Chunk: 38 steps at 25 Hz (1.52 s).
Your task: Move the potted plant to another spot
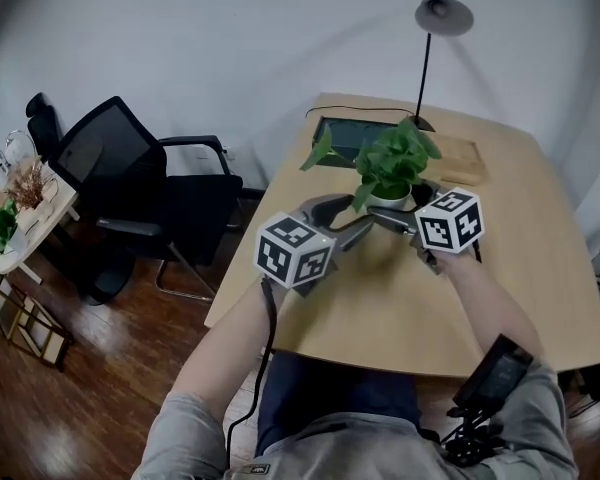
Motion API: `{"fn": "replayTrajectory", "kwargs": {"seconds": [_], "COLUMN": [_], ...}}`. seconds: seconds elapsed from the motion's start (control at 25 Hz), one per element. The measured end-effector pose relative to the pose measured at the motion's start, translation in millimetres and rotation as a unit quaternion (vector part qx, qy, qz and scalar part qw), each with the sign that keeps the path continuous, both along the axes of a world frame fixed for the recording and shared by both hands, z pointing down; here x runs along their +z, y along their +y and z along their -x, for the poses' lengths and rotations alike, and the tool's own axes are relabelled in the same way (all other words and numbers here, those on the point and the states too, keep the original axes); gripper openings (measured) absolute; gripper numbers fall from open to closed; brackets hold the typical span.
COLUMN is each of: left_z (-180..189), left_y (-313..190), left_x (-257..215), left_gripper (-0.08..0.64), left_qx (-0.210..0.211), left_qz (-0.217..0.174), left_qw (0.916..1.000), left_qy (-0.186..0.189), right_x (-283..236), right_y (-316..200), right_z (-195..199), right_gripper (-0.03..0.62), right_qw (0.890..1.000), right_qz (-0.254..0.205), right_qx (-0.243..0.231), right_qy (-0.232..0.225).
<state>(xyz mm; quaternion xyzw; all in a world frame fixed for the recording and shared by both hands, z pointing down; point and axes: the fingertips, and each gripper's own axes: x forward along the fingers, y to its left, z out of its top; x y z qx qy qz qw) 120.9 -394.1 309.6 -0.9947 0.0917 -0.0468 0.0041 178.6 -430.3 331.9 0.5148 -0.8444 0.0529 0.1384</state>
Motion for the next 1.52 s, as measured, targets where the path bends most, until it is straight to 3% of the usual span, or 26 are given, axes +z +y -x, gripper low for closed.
{"fn": "replayTrajectory", "kwargs": {"seconds": [0.44,1.0,1.2,1.52], "left_z": [-89.4,-192.5,-253.7,-273.8], "left_y": [69.6,156.8,205.6,228.6], "left_x": [-8.5,-7.7,0.1,2.0], "left_gripper": [0.209,0.183,0.181,0.167], "left_qx": [0.071,0.155,0.184,0.215], "left_qz": [-0.009,-0.017,-0.023,-0.022], "left_qw": [0.9974,0.9877,0.9826,0.9762], "left_qy": [-0.005,-0.008,-0.010,-0.007], "right_x": [-8.5,-7.9,0.5,2.9], "right_y": [83.4,187.4,238.1,263.5], "right_z": [-91.8,-195.2,-256.8,-279.0], "right_gripper": [0.445,0.445,0.445,0.445], "right_qw": [0.997,0.986,0.980,0.971], "right_qz": [-0.010,-0.013,-0.017,-0.008], "right_qx": [0.072,0.168,0.199,0.237], "right_qy": [0.003,-0.001,-0.008,-0.009]}}
